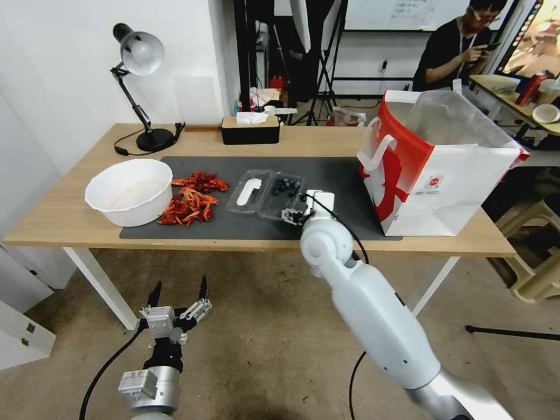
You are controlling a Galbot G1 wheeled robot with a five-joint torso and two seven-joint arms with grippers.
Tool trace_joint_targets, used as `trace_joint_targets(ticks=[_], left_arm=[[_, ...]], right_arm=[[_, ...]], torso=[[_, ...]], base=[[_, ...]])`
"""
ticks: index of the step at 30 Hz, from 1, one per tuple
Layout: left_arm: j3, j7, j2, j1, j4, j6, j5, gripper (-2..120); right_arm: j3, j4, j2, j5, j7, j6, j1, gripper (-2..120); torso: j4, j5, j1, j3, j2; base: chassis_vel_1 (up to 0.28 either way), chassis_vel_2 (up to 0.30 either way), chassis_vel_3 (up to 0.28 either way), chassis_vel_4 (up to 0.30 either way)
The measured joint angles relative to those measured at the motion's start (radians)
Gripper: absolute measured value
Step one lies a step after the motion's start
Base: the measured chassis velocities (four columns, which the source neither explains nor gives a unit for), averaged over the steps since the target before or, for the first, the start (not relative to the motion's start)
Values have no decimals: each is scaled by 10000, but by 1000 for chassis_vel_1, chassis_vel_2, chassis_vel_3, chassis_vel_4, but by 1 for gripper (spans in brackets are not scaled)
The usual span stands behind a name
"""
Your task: Close the takeout container lid, then place the container into the takeout bag.
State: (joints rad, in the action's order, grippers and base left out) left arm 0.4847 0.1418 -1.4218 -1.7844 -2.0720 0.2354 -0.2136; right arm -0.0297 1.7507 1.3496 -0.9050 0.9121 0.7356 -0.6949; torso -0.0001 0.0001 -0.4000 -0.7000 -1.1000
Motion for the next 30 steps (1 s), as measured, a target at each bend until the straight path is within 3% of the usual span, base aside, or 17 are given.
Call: trace_joint_targets(ticks=[7,10,13,14,17,18,21,22,26,29,30], left_arm=[[-149,28,-22,54,60,0,29,100],[-169,31,-29,61,69,-3,31,100],[-177,49,-33,61,68,2,32,100],[-177,49,-33,61,68,2,32,100],[-221,89,-75,57,30,46,5,100],[-221,89,-75,57,30,46,5,100],[-305,76,-121,45,-53,45,-30,100],[-331,37,-125,38,-78,41,-33,100],[-355,-29,-129,25,-102,35,-40,100],[-377,-146,-92,-14,-154,33,-128,100],[-377,-146,-92,-14,-154,33,-128,100]], right_arm=[[255,304,-357,181,-499,-6,-239,100],[412,448,-403,781,-1118,-19,-436,100],[682,898,-686,2067,-2761,-485,-941,100],[682,898,-686,2067,-2761,-485,-941,100],[1057,1462,-1300,4017,-4974,-2334,-2052,100],[1057,1462,-1300,4017,-4974,-2334,-2052,100],[1646,2247,-1882,5047,-6509,-4340,-3326,100],[1855,2559,-2048,5157,-6702,-4891,-3765,100],[2201,3025,-2250,5313,-6795,-5495,-4490,100],[3173,4075,-2413,5880,-7220,-6999,-6779,100],[3173,4075,-2413,5880,-7220,-6999,-6779,100]], torso=[[2,0,1,0,0],[2,0,0,0,0],[6,0,0,0,0],[6,0,0,0,0],[-2,2,0,-1,0],[-2,2,0,-1,0],[-1,0,1,1,-1],[3,2,0,1,-2],[1,0,0,1,-2],[-4,1,1,1,-2],[-4,1,1,1,-2]], base=[[0,0,0,0],[0,0,0,0],[0,0,0,0],[0,0,0,0],[0,0,0,0],[0,0,0,0],[0,0,0,0],[0,0,0,0],[0,0,0,0],[0,0,0,0],[0,0,0,0]])
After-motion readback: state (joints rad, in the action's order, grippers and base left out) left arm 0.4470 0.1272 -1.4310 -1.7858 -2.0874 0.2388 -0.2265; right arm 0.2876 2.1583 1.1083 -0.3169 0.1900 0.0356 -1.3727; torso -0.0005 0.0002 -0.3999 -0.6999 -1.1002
